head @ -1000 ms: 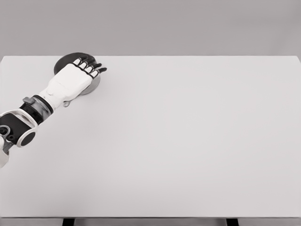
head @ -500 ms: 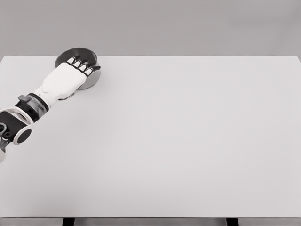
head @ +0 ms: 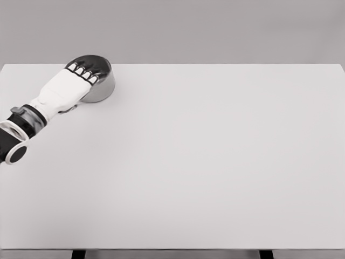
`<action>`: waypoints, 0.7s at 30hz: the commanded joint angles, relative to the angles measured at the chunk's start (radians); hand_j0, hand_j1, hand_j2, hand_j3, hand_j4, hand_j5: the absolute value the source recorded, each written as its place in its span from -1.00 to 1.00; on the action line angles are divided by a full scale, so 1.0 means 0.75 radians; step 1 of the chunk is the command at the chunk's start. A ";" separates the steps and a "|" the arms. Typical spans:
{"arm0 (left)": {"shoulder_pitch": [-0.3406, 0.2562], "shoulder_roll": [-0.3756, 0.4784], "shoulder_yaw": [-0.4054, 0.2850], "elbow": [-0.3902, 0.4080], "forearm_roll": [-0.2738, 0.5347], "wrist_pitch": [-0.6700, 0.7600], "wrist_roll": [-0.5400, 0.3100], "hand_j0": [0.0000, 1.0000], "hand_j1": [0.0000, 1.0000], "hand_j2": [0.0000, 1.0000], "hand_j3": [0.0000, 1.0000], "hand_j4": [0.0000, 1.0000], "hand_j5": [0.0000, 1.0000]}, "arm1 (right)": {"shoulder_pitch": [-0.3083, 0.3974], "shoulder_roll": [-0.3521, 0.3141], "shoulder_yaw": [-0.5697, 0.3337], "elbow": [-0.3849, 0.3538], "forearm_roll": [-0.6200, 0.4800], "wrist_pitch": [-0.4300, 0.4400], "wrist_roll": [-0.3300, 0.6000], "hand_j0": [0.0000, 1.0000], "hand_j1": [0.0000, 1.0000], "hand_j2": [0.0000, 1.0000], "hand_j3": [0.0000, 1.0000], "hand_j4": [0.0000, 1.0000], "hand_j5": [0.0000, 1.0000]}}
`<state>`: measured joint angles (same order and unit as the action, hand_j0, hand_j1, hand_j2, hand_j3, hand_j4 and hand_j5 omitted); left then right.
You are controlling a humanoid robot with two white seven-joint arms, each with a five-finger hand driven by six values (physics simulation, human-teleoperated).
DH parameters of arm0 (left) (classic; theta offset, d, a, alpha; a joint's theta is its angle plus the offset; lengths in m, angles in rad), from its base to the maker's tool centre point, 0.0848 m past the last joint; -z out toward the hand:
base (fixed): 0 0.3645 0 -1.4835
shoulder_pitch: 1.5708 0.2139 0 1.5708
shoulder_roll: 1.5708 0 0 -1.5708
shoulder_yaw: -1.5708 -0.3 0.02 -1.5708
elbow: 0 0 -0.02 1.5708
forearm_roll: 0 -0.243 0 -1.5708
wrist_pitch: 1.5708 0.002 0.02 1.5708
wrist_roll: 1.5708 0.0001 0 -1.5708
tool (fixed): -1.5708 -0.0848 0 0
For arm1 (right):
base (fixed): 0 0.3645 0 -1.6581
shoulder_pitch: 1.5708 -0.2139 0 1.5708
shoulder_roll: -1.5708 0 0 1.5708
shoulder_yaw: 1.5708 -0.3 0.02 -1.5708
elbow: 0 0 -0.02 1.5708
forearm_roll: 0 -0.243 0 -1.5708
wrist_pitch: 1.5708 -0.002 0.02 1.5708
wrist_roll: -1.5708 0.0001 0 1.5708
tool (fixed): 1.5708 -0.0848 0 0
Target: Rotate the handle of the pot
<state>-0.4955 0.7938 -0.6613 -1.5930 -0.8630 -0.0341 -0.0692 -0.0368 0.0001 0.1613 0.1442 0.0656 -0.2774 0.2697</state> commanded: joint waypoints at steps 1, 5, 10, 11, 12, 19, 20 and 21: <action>0.000 0.011 0.002 0.003 -0.001 -0.002 0.000 1.00 1.00 1.00 1.00 1.00 1.00 | 0.000 0.000 0.000 0.000 0.000 0.000 0.000 1.00 1.00 1.00 1.00 1.00 1.00; -0.004 0.011 0.000 0.026 0.001 -0.002 0.002 1.00 1.00 1.00 1.00 1.00 1.00 | 0.000 0.000 0.000 0.000 0.000 0.000 0.000 1.00 1.00 1.00 1.00 1.00 1.00; 0.000 0.009 0.000 0.028 0.026 -0.024 0.004 1.00 1.00 1.00 1.00 1.00 1.00 | 0.000 0.000 0.000 0.000 0.000 0.000 0.000 1.00 1.00 1.00 1.00 1.00 1.00; 0.000 0.005 0.000 0.040 0.028 -0.024 0.006 1.00 1.00 1.00 1.00 1.00 1.00 | 0.000 0.000 0.000 0.000 0.000 0.000 0.000 1.00 1.00 1.00 1.00 1.00 1.00; 0.000 -0.001 0.000 0.048 0.028 -0.026 0.006 1.00 1.00 1.00 1.00 1.00 1.00 | 0.000 0.000 0.000 0.000 0.000 0.000 0.000 1.00 1.00 1.00 1.00 1.00 1.00; -0.008 -0.021 0.006 0.144 0.024 -0.046 0.015 1.00 1.00 1.00 1.00 1.00 1.00 | 0.000 0.000 0.000 0.000 0.000 0.000 0.000 1.00 1.00 1.00 1.00 1.00 1.00; -0.010 -0.021 0.019 0.152 0.024 -0.059 0.015 1.00 1.00 1.00 1.00 1.00 1.00 | 0.000 0.000 0.000 0.000 0.000 0.000 0.000 1.00 1.00 1.00 1.00 1.00 1.00; -0.008 -0.021 0.031 0.165 0.026 -0.061 0.015 1.00 1.00 1.00 1.00 1.00 1.00 | 0.000 0.000 0.000 0.000 0.000 0.000 0.000 1.00 1.00 1.00 1.00 1.00 1.00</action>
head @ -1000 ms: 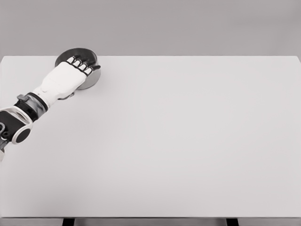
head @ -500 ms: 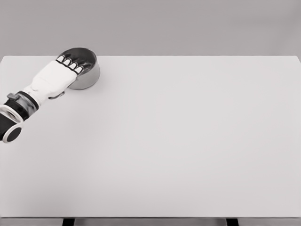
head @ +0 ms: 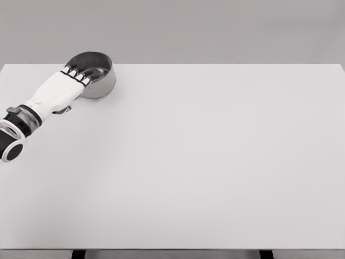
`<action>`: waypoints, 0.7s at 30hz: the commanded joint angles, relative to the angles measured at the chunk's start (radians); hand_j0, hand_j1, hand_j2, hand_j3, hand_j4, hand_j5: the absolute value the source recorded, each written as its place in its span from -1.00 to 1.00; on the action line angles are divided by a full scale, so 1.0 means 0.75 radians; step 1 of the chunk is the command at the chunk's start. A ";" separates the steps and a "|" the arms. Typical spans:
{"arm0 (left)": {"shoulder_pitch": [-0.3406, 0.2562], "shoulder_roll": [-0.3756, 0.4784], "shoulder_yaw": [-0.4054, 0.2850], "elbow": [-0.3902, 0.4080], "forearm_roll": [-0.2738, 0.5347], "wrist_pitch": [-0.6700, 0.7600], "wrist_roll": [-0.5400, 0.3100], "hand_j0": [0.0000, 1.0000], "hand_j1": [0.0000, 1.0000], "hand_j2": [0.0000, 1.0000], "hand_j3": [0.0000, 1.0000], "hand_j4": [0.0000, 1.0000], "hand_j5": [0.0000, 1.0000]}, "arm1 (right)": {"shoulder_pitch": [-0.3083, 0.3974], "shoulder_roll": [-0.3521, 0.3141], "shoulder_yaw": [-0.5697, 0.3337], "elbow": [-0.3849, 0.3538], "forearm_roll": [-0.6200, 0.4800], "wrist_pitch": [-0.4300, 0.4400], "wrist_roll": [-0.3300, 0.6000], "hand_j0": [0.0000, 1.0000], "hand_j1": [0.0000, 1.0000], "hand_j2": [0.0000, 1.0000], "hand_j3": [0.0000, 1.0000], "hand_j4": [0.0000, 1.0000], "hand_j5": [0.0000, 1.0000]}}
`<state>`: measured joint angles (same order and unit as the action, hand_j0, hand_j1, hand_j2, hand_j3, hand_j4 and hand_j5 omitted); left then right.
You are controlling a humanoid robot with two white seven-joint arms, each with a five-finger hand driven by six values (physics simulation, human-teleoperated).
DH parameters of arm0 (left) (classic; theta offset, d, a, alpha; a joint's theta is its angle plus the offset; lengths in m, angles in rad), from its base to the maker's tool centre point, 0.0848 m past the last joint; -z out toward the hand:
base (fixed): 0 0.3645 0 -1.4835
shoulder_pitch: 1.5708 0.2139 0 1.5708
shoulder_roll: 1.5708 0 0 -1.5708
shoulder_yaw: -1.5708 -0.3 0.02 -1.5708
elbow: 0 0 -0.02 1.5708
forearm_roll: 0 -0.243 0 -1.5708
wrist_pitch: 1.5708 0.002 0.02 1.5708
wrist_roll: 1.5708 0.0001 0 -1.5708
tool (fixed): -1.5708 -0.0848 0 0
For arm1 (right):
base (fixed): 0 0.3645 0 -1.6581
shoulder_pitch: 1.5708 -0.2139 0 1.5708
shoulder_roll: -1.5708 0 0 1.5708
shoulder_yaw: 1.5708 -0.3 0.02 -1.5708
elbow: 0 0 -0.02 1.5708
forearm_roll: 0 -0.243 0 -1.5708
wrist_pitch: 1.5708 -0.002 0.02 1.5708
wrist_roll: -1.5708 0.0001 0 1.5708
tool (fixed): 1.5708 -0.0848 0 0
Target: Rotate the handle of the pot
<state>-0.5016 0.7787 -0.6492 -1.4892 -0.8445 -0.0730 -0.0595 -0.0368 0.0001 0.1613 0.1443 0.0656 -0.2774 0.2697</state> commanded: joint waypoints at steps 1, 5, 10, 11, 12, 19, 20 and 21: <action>0.000 0.001 0.017 0.026 0.001 -0.011 0.002 1.00 1.00 1.00 1.00 1.00 1.00 | 0.000 0.000 0.000 0.000 0.000 0.000 0.000 1.00 1.00 1.00 1.00 1.00 1.00; 0.002 0.009 0.037 0.028 -0.001 -0.027 0.002 1.00 1.00 1.00 1.00 1.00 1.00 | 0.000 0.000 0.000 0.000 0.000 0.000 0.002 1.00 1.00 1.00 1.00 1.00 1.00; 0.004 0.017 0.086 0.067 0.003 -0.054 0.002 1.00 1.00 1.00 1.00 1.00 1.00 | 0.000 0.000 0.000 0.000 0.000 0.000 0.000 1.00 1.00 1.00 1.00 1.00 1.00; 0.004 0.017 0.088 0.077 0.003 -0.058 0.002 1.00 1.00 1.00 1.00 1.00 1.00 | 0.000 0.000 0.000 0.000 0.000 0.000 0.000 1.00 1.00 1.00 1.00 1.00 1.00; 0.004 0.017 0.097 0.086 0.005 -0.060 0.002 1.00 1.00 1.00 1.00 1.00 1.00 | 0.000 0.000 0.000 0.000 0.000 0.000 0.000 1.00 1.00 1.00 1.00 1.00 1.00; 0.000 0.015 0.135 0.151 0.005 -0.097 0.002 1.00 1.00 1.00 1.00 1.00 1.00 | 0.000 0.000 0.000 0.000 0.000 0.000 0.000 1.00 1.00 1.00 1.00 1.00 1.00; -0.002 0.017 0.142 0.159 0.005 -0.097 0.000 1.00 1.00 1.00 1.00 1.00 1.00 | 0.000 0.000 0.000 0.000 0.000 0.000 0.000 1.00 1.00 1.00 1.00 1.00 1.00; -0.002 0.017 0.148 0.163 0.003 -0.097 -0.002 1.00 1.00 1.00 1.00 1.00 1.00 | 0.000 0.000 0.000 0.000 0.000 0.000 0.000 1.00 1.00 1.00 1.00 1.00 1.00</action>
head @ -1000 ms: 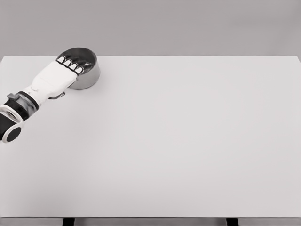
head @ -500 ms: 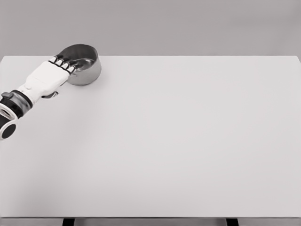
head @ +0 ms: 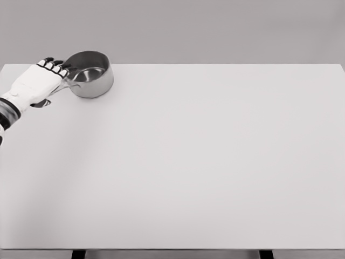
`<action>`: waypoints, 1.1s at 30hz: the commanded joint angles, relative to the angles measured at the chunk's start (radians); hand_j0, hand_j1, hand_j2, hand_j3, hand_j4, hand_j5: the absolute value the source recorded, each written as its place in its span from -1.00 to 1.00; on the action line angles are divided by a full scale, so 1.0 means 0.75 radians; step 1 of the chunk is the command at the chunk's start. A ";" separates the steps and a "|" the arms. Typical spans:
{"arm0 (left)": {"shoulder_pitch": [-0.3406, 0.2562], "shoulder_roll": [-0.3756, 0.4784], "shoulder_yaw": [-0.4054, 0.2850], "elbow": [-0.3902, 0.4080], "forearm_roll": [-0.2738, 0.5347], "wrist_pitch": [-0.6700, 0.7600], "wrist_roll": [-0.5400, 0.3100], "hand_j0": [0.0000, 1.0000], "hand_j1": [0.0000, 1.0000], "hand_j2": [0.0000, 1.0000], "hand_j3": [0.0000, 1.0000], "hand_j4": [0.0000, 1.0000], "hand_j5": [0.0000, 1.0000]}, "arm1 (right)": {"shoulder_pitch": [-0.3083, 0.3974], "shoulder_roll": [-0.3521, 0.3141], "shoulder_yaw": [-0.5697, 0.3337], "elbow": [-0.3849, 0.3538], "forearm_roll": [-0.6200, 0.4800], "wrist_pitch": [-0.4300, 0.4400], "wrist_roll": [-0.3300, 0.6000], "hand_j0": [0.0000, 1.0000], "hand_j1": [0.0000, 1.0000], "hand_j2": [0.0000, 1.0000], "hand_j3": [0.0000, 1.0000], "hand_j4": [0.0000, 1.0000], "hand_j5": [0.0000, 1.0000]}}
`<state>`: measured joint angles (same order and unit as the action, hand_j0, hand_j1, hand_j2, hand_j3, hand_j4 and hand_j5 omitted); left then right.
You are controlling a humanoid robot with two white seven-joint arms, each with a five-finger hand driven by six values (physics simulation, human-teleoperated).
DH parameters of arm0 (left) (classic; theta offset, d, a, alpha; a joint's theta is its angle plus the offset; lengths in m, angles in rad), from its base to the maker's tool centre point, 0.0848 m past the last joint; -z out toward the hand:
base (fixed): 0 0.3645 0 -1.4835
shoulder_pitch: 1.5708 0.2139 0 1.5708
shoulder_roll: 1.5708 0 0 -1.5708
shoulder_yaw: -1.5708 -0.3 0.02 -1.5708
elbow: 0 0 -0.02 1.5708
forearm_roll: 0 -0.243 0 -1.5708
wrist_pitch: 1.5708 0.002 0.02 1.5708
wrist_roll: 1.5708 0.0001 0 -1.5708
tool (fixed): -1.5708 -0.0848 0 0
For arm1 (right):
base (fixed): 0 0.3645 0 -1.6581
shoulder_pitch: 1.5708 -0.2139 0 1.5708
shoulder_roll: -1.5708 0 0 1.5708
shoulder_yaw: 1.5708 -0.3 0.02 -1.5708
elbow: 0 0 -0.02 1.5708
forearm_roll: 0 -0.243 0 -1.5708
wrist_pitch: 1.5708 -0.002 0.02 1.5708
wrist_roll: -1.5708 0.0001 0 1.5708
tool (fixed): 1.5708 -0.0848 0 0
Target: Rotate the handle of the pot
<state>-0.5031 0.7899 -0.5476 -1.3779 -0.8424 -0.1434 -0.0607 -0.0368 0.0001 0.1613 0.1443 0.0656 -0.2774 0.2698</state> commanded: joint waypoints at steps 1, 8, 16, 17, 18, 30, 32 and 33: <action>0.000 0.004 0.012 0.015 -0.006 -0.003 -0.003 1.00 1.00 1.00 1.00 1.00 1.00 | 0.000 0.000 0.000 0.000 0.000 0.000 0.002 1.00 1.00 1.00 1.00 1.00 1.00; -0.020 0.021 0.012 0.015 -0.063 -0.001 -0.007 1.00 1.00 1.00 1.00 1.00 1.00 | 0.000 0.000 0.000 0.000 0.000 0.000 0.000 1.00 1.00 1.00 1.00 1.00 1.00; -0.047 0.029 0.014 0.058 -0.079 -0.001 -0.005 1.00 1.00 1.00 1.00 1.00 1.00 | 0.000 0.000 0.000 0.000 0.000 0.000 0.000 1.00 1.00 1.00 1.00 1.00 1.00; -0.049 0.029 0.014 0.070 -0.083 -0.001 -0.005 1.00 1.00 1.00 1.00 1.00 1.00 | 0.000 0.000 0.000 0.000 0.000 0.000 0.000 1.00 1.00 1.00 1.00 1.00 1.00; -0.051 0.027 0.014 0.074 -0.086 -0.001 -0.005 1.00 1.00 1.00 1.00 1.00 1.00 | 0.000 0.000 0.000 0.000 0.000 0.000 0.002 1.00 1.00 1.00 1.00 1.00 1.00; -0.104 0.029 0.014 0.182 -0.088 0.005 -0.001 1.00 1.00 1.00 1.00 1.00 1.00 | 0.000 0.000 0.000 0.000 0.000 0.000 0.000 1.00 1.00 1.00 1.00 1.00 1.00; -0.108 0.027 0.014 0.195 -0.122 0.011 -0.001 1.00 1.00 1.00 1.00 1.00 1.00 | 0.000 0.000 0.000 0.000 0.000 0.000 0.000 1.00 1.00 1.00 1.00 1.00 1.00; -0.112 0.025 0.014 0.217 -0.137 0.011 -0.001 1.00 1.00 1.00 1.00 1.00 1.00 | 0.000 0.000 0.000 0.000 0.000 0.000 0.000 1.00 1.00 1.00 1.00 1.00 1.00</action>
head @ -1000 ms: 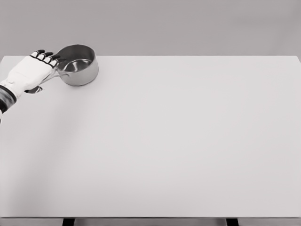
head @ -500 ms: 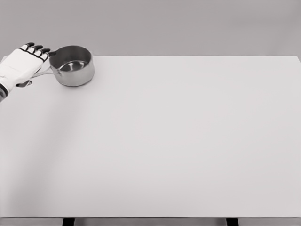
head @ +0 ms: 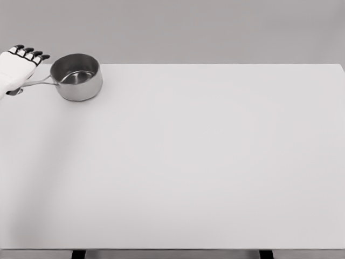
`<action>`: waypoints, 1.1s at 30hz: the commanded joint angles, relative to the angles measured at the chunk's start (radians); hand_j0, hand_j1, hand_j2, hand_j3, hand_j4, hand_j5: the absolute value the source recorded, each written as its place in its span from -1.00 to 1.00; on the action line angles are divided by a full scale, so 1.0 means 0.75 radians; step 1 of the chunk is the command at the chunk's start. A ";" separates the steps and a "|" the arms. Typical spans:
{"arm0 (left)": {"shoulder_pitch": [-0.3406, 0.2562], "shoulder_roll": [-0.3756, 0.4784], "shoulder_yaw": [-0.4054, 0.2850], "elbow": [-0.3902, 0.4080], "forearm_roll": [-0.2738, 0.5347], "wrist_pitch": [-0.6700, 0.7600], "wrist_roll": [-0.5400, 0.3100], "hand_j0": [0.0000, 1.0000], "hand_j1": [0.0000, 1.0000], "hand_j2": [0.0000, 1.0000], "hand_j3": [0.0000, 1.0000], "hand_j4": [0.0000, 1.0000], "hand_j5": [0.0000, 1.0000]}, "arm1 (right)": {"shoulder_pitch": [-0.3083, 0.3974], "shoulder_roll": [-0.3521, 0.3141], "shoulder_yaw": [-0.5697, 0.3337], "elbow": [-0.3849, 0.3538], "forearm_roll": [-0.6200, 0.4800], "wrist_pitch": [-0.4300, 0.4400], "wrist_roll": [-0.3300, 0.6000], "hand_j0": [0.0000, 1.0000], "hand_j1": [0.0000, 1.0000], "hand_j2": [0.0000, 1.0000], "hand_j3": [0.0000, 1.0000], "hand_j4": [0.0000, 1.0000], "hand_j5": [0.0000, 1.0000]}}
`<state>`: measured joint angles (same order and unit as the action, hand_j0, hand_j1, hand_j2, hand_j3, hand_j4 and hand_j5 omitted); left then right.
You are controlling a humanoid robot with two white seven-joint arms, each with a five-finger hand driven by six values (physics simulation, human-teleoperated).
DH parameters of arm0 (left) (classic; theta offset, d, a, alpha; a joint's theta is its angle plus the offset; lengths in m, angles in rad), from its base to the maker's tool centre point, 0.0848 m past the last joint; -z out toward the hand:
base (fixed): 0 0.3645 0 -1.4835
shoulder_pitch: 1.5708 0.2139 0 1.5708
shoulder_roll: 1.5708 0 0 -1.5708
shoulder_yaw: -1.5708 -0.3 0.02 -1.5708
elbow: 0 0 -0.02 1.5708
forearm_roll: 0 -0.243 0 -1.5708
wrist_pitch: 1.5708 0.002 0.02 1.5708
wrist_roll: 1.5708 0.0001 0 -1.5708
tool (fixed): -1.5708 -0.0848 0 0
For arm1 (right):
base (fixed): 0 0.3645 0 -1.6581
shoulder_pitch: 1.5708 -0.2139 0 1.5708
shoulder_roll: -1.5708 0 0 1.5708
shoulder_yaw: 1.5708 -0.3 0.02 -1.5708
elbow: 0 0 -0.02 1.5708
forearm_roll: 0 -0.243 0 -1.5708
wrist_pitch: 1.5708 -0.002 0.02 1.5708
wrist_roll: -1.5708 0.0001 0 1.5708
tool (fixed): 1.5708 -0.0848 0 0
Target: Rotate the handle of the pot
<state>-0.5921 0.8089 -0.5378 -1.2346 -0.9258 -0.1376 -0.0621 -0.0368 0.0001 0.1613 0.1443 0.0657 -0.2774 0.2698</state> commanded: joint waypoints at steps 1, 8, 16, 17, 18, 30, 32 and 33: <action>0.000 -0.001 0.001 0.037 -0.027 0.006 0.001 1.00 1.00 1.00 1.00 1.00 1.00 | 0.000 0.000 0.000 0.000 0.000 0.000 0.000 1.00 1.00 1.00 1.00 1.00 1.00; -0.035 -0.015 -0.003 0.102 -0.036 0.006 0.003 1.00 1.00 1.00 1.00 1.00 1.00 | 0.000 0.000 0.000 0.000 0.000 0.000 0.000 1.00 1.00 1.00 1.00 1.00 1.00; -0.076 -0.035 -0.001 0.174 -0.087 0.008 0.003 1.00 1.00 1.00 1.00 1.00 1.00 | 0.000 0.000 0.000 0.000 0.000 0.000 0.000 1.00 1.00 1.00 1.00 1.00 1.00; -0.078 -0.044 -0.001 0.188 -0.089 0.008 0.005 1.00 1.00 1.00 1.00 1.00 1.00 | 0.000 0.000 0.000 0.000 0.000 0.000 0.000 1.00 1.00 1.00 1.00 1.00 1.00; -0.090 -0.060 0.003 0.192 -0.154 0.010 0.005 1.00 1.00 1.00 1.00 1.00 1.00 | 0.000 0.000 0.000 0.000 0.000 0.000 0.000 1.00 1.00 1.00 1.00 1.00 1.00; -0.158 -0.152 0.001 0.280 -0.252 0.038 0.005 1.00 1.00 1.00 1.00 1.00 1.00 | 0.000 0.000 0.000 0.000 0.000 0.000 0.000 1.00 1.00 1.00 1.00 1.00 1.00; -0.160 -0.152 0.003 0.290 -0.273 0.038 0.005 1.00 1.00 1.00 1.00 1.00 1.00 | 0.000 0.000 0.000 0.000 0.000 0.000 0.000 1.00 1.00 1.00 1.00 1.00 1.00; -0.160 -0.152 0.003 0.292 -0.273 0.038 0.005 1.00 1.00 1.00 1.00 1.00 1.00 | 0.000 0.000 0.000 0.000 0.000 0.000 0.000 1.00 1.00 1.00 1.00 1.00 1.00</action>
<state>-0.7118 0.6983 -0.5372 -1.0256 -1.1199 -0.1094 -0.0589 -0.0368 0.0001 0.1613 0.1443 0.0656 -0.2774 0.2698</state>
